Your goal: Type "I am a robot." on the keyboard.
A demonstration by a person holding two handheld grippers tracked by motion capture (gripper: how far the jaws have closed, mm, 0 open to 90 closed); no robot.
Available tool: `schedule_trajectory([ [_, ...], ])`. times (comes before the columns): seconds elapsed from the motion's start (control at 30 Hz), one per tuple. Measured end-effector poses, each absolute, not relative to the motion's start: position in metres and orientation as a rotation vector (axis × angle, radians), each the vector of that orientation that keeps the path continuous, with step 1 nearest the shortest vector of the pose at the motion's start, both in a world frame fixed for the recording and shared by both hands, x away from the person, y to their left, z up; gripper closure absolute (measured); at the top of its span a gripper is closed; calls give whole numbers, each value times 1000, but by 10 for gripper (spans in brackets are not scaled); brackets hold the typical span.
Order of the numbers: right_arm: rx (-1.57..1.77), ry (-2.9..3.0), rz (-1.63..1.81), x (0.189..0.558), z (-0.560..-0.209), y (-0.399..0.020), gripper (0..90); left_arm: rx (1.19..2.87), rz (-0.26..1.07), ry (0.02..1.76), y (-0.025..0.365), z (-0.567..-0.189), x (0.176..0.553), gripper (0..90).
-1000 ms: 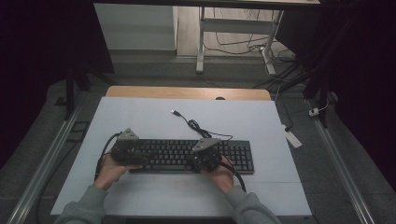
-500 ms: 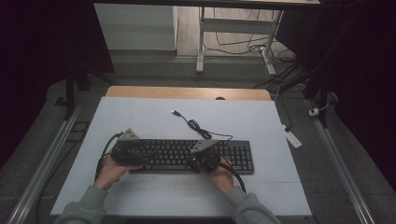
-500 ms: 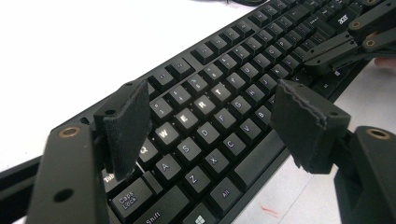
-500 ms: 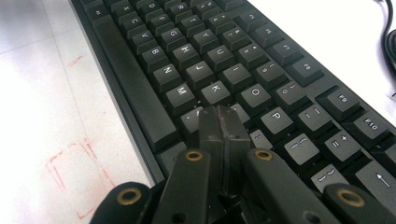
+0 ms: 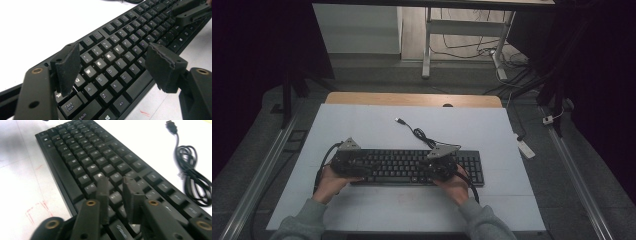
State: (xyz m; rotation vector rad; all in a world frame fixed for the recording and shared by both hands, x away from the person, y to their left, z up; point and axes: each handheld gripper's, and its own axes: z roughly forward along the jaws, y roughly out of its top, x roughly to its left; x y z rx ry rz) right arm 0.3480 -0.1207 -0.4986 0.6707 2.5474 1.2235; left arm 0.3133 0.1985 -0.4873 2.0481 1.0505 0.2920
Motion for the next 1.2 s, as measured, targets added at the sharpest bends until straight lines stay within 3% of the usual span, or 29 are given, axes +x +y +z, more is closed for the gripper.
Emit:
schedule_trajectory([
  [0.2,681,2499,1222,347,-495,-141,660,2045,296,1053,199,-487,313,286],
  [0.7,728,2452,1251,343,-494,-170,581,2045,305,1047,198,-487,310,285],
  [1.2,764,2399,1220,321,-495,-218,506,2024,339,1051,213,-495,275,286],
])
